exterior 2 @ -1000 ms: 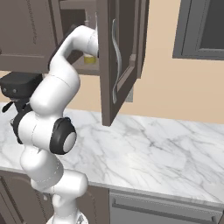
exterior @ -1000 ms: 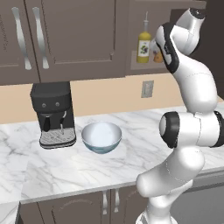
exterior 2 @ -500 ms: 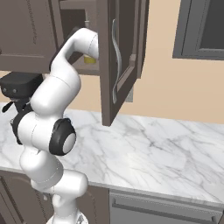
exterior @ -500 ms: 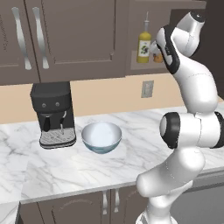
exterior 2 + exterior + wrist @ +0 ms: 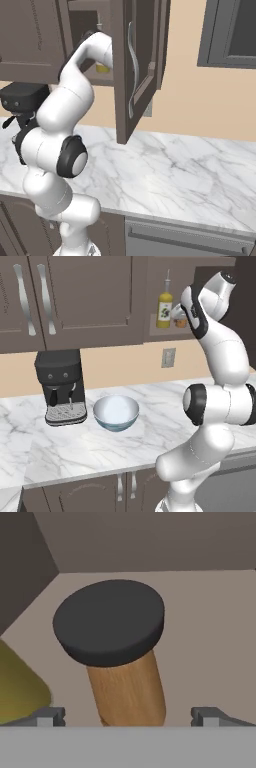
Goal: Retrieve the bottle and the shaker from the cabinet and place them next to the mixing bowl on the counter. Then add garlic from the fridge to the mixing bowl.
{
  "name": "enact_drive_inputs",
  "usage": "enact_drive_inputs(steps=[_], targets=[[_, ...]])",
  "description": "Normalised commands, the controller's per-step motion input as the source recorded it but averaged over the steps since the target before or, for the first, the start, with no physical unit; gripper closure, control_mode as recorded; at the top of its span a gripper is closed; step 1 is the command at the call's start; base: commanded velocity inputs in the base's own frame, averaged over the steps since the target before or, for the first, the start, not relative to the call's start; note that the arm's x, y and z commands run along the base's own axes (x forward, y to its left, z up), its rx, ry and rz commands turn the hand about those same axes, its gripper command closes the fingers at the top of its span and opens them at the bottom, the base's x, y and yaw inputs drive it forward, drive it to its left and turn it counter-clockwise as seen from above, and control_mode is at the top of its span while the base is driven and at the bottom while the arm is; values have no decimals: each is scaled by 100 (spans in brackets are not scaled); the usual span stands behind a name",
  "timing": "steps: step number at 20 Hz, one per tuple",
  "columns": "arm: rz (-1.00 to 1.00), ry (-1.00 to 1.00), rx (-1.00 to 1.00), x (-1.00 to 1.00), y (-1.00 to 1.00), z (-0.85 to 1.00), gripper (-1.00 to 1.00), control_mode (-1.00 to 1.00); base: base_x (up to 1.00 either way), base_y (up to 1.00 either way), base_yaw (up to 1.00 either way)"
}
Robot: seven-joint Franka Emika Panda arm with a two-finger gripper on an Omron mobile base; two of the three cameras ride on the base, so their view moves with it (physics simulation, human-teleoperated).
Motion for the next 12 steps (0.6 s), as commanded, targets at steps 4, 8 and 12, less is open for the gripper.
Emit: enact_drive_inputs(steps=[4, 8, 12], targets=[[15, 0, 0, 21, 0, -4, -100, -100, 0, 0, 0], [14, 0, 0, 26, 0, -3, -100, -100, 0, 0, 0], [6, 0, 0, 4, 0, 0, -100, -100, 0, 0, 0]])
